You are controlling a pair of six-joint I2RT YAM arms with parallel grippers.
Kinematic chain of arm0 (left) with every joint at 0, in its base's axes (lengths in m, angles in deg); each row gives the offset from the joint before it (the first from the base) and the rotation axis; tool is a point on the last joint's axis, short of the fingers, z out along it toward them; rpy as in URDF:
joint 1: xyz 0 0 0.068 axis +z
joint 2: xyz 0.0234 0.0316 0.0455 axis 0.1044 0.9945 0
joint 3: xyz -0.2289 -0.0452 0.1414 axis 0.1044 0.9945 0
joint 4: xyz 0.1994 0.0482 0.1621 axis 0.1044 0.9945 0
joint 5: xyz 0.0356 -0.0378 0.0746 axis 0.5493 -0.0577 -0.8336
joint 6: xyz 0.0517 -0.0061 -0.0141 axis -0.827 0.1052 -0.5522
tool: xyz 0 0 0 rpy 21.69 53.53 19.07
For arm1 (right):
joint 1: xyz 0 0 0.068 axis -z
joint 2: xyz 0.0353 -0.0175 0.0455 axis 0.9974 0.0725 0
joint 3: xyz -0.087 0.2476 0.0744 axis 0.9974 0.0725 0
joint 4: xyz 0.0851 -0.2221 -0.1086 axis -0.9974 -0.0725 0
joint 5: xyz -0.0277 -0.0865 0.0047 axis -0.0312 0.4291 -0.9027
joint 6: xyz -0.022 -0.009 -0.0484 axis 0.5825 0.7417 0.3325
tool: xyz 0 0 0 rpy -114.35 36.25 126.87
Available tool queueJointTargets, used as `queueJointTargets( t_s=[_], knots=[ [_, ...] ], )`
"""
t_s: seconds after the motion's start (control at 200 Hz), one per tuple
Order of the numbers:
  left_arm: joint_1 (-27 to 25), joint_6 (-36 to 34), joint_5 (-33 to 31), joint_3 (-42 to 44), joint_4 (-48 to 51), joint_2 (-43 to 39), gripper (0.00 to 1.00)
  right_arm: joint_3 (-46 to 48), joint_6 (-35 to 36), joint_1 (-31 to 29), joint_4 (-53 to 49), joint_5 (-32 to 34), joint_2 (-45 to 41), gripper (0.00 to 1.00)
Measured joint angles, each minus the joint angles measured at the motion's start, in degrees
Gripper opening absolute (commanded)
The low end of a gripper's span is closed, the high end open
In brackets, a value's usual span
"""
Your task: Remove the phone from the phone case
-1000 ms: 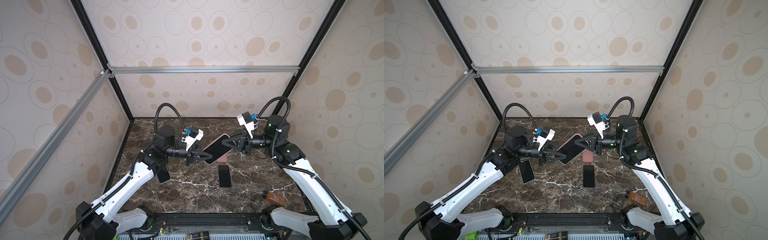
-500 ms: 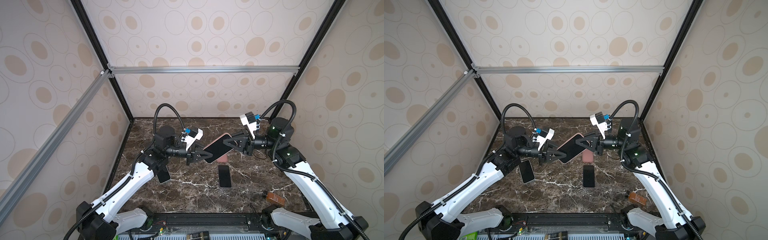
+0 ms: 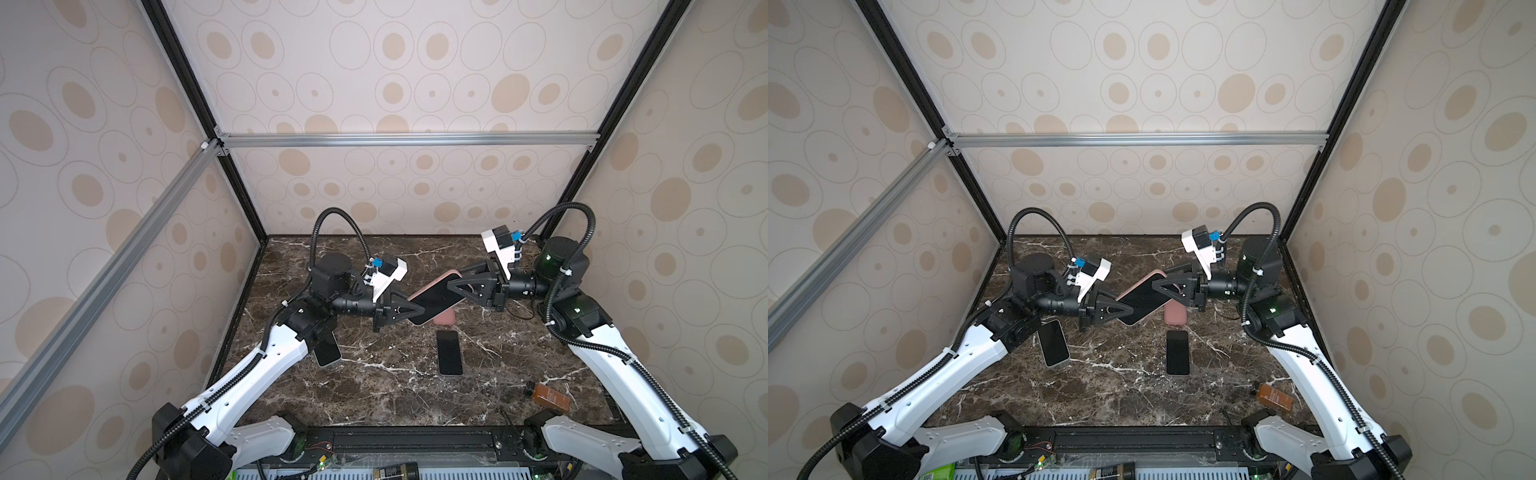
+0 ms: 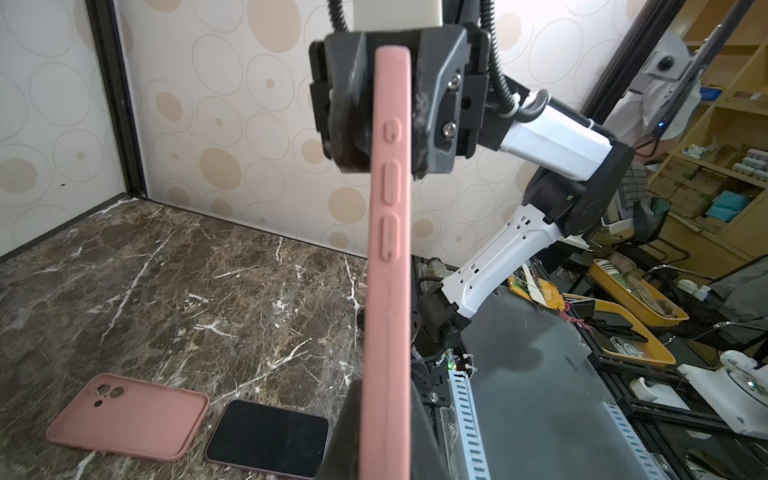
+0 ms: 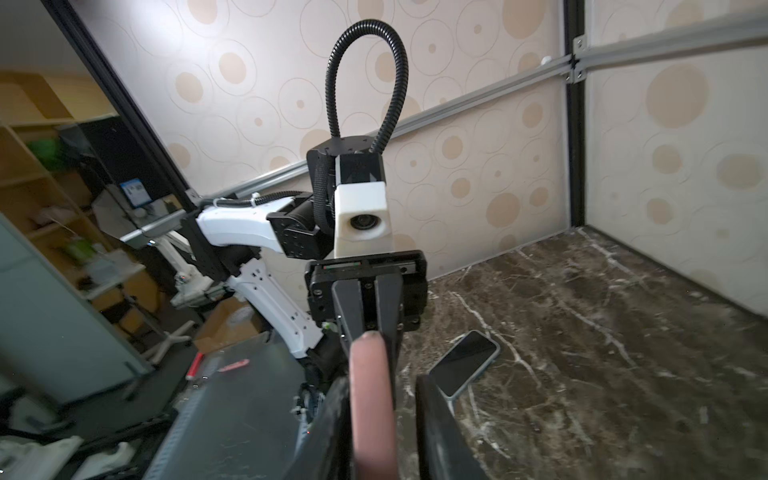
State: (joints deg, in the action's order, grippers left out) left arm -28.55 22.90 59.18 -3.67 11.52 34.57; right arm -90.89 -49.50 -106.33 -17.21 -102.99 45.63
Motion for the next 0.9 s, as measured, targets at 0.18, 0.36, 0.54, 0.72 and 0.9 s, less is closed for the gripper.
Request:
queueJointTargets(
  t_s=[0.18, 0.36, 0.54, 0.72, 0.9],
  knots=[
    [0.02, -3.74, -0.55, -1.42, 5.92, 1.18, 0.00, -4.92, 3.74, 0.22, -8.09, 0.72, 1.46, 0.51],
    [0.02, -6.23, -0.90, -3.72, 8.98, 1.64, 0.00, -9.64, 6.08, 0.24, -14.62, -0.28, 4.98, 0.51],
    [0.02, -6.73, -1.42, -4.52, 9.07, 1.84, 0.00, -9.57, 4.31, 0.22, -15.39, -1.20, 6.80, 0.46],
    [0.02, -6.73, -1.38, -4.55, 9.07, 2.67, 0.00, -8.94, 1.75, 0.22, -13.42, -2.27, 6.88, 0.44],
    [0.02, -6.71, -1.44, -4.55, 8.63, 3.13, 0.00, -7.65, -0.92, 0.22, -10.80, -2.71, 7.02, 0.40]
  ],
)
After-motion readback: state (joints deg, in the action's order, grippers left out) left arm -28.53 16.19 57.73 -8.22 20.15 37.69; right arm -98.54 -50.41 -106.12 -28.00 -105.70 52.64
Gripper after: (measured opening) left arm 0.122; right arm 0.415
